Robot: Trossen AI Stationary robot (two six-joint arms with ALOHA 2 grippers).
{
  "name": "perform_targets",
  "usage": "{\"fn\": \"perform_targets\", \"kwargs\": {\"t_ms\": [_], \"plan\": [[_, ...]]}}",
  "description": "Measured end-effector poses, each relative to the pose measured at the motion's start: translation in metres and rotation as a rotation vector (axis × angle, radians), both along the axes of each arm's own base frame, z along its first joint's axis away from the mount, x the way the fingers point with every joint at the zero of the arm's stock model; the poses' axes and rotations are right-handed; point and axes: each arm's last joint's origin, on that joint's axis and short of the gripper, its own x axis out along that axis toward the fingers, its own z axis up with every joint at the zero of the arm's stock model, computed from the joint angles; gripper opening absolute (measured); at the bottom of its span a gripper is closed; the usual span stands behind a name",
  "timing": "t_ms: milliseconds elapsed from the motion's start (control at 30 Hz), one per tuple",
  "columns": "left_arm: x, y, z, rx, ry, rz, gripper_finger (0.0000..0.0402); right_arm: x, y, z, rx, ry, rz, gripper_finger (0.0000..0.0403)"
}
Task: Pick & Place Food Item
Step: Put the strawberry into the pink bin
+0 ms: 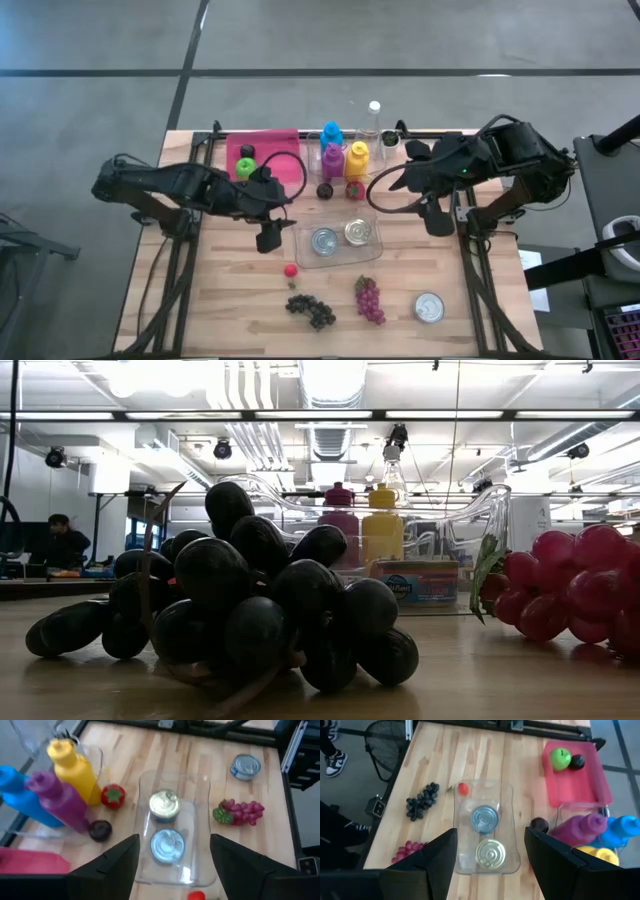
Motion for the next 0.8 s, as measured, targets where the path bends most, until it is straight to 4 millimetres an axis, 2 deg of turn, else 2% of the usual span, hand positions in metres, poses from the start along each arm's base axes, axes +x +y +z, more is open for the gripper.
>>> {"fn": "perform_targets", "kwargs": {"t_ms": [167,333,500,800], "plan": [[0.0,-0.009,-0.019,-0.043,0.051,0.027,0.0253,-0.01,0.0,-0.007,0.009,0.007,0.001,0.0235],[-0.001,-0.016,-0.035,-0.132,0.107,0.039,0.0249,-0.016,-0.001,-0.011,0.025,-0.068,0.002,0.0233],[-0.004,-0.022,-0.043,-0.204,0.15,0.058,0.0241,-0.022,-0.002,-0.021,0.044,-0.075,-0.013,0.0228],[-0.009,-0.032,-0.056,-0.205,0.201,0.039,0.0235,-0.028,-0.003,-0.039,0.048,-0.088,-0.014,0.0232]]}}
